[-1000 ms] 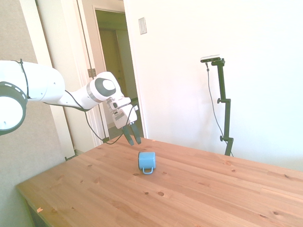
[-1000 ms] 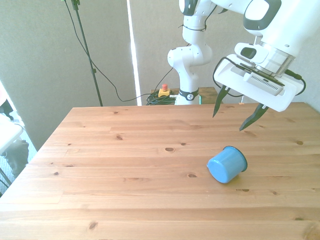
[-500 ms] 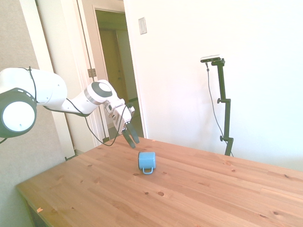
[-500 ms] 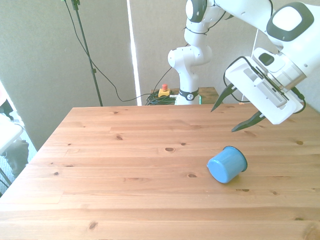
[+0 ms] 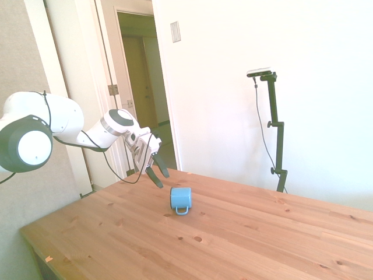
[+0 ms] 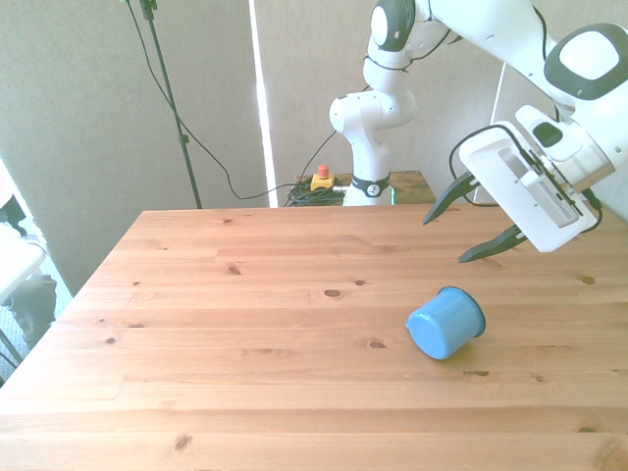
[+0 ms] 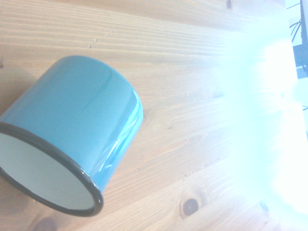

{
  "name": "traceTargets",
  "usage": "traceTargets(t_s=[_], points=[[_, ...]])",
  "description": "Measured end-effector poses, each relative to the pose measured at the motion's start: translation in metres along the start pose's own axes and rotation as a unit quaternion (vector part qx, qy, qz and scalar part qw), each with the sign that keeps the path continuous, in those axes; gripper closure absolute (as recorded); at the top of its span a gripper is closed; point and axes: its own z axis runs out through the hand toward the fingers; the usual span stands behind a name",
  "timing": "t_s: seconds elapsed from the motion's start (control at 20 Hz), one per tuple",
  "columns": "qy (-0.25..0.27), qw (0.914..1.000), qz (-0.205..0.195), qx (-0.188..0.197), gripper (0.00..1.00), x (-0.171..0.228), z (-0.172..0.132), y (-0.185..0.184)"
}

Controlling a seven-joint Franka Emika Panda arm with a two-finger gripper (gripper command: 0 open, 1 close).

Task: Flip the mug upright

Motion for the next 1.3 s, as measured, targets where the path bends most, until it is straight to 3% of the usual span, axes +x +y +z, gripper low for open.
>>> traceTargets(t_s=[0.3, 0.55, 0.8, 1.0, 1.3], points=[[-0.042, 0.9969, 0.066, 0.007, 0.0, 0.006, -0.001, -0.008], [-0.055, 0.9962, 0.066, 0.015, 0.0, 0.011, -0.006, -0.01], [-0.007, 0.9988, 0.046, -0.012, 0.0, -0.008, -0.004, -0.014], [0.028, 0.9939, 0.087, -0.063, 0.0, -0.019, 0.017, -0.021], [0.045, 0.9894, 0.115, -0.077, 0.0, -0.014, 0.015, -0.02]])
